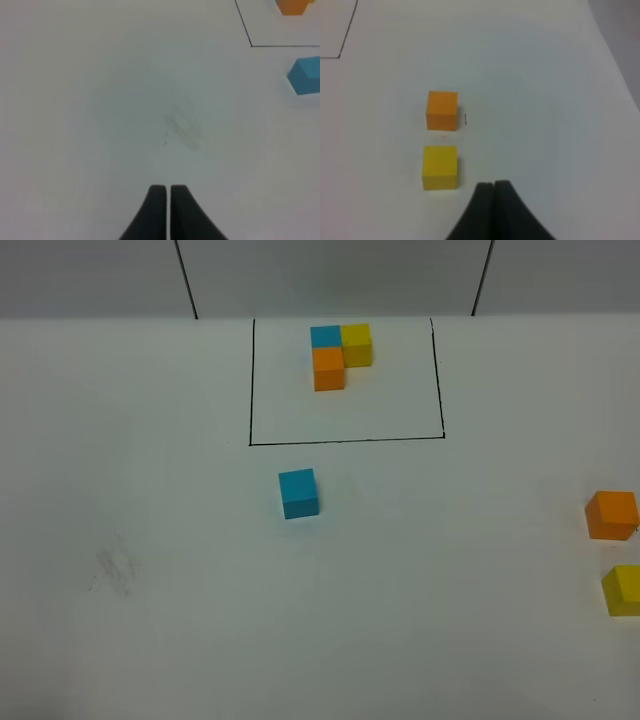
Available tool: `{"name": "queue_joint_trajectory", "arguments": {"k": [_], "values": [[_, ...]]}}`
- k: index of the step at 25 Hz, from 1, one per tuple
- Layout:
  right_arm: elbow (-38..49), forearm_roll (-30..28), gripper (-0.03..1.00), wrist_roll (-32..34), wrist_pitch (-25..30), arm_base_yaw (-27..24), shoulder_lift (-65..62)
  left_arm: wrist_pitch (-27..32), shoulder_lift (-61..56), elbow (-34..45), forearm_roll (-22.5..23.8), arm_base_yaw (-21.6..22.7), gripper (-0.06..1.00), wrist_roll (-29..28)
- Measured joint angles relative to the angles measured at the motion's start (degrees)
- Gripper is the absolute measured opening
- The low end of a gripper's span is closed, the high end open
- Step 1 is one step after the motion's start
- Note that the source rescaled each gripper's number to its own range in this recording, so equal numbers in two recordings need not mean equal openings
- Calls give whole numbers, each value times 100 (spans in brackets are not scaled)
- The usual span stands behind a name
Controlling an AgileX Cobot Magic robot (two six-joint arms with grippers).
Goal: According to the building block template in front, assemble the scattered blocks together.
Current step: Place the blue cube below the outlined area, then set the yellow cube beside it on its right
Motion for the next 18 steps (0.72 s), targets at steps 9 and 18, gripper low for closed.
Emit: {"name": "queue_joint_trajectory", "arguments": {"k": [9,18], "values": [[0,-24,0,0,-14,0,0,0,0,0,0,0,0,0],[0,-19,2,-5,-66,0,0,0,0,0,0,0,0,0]]}}
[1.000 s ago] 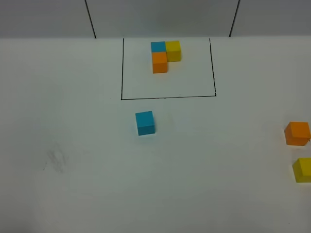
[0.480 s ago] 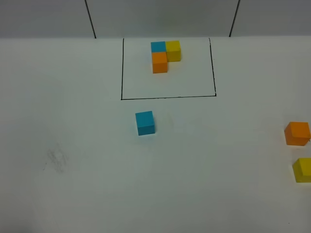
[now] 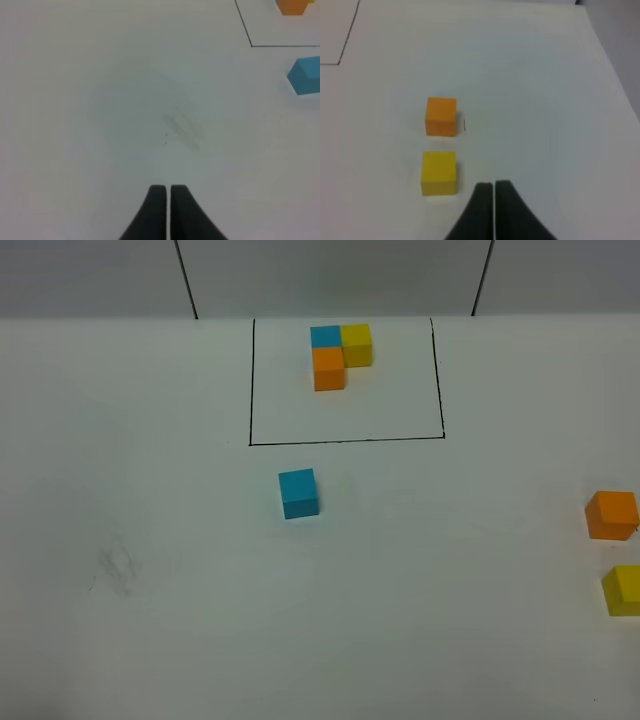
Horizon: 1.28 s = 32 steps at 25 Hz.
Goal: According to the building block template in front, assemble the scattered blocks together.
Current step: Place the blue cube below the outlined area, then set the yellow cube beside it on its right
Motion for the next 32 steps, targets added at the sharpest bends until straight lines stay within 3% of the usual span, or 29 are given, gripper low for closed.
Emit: {"name": "queue_joint_trajectory", "arguments": {"k": [3,5,11,14,17,24,32], "values": [[0,69,11,-130,29,0,0,0,0,0,0,0,0,0],[0,158,23,-235,30,0,0,0,0,0,0,0,0,0],[0,184,78,-382,30,0,0,0,0,0,0,0,0,0],[0,140,96,-503,35,0,0,0,0,0,0,0,0,0],[-55,-41,100,-576,136,0,41,0,0,0,0,0,0,0],[-717,-224,97,-599,754,0,1014,0,0,0,0,0,0,0],[-1122,-263,96,-599,793,0,2647,5,0,0,0,0,0,0]]}}
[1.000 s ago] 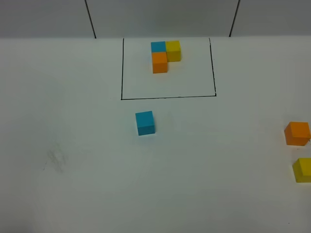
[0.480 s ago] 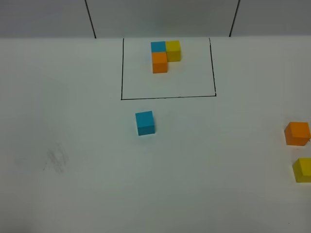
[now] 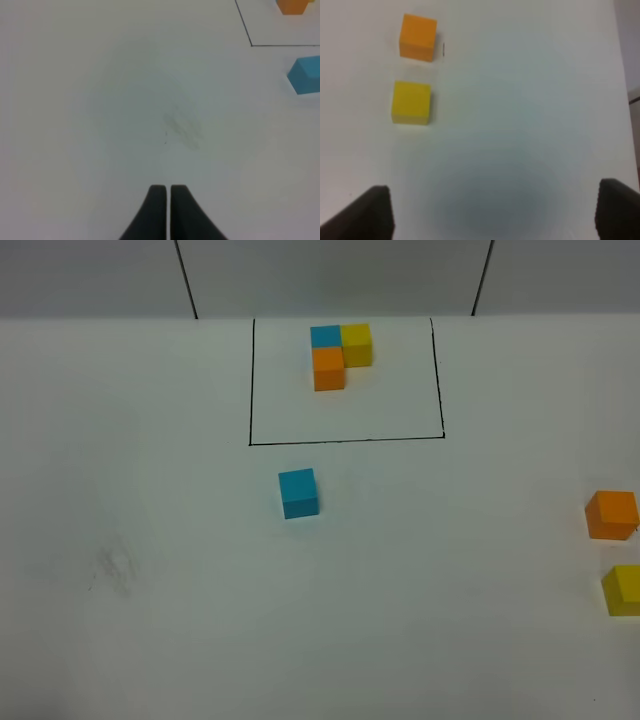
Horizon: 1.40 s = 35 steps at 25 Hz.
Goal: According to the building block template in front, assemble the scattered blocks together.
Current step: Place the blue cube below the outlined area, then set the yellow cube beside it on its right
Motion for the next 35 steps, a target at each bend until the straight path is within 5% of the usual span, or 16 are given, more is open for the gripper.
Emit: {"name": "queue_joint_trajectory", "arguments": {"k": [16,35], "values": [[-10,237,96,66,-797,0,1981,0,0,0,0,0,0,0],[714,298,96,459,-2056,0,2507,0,0,0,0,0,0,0]]}}
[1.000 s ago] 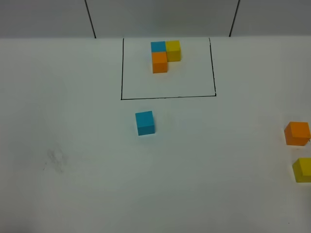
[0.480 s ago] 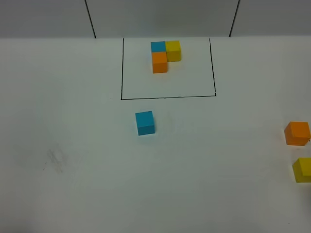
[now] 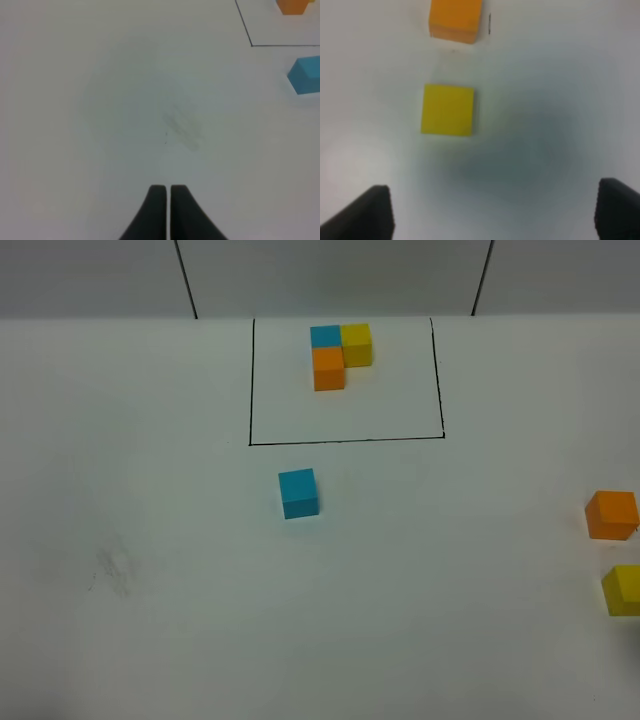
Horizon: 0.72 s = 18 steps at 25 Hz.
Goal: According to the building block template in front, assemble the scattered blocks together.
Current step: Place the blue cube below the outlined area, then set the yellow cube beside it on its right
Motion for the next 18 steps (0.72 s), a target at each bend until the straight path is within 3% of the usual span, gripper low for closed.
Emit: {"name": "queue_joint_trajectory", "arguments": {"k": [18], "values": [[11,571,96,-6,-883,0,1848,0,0,0,0,0,0,0]]}}
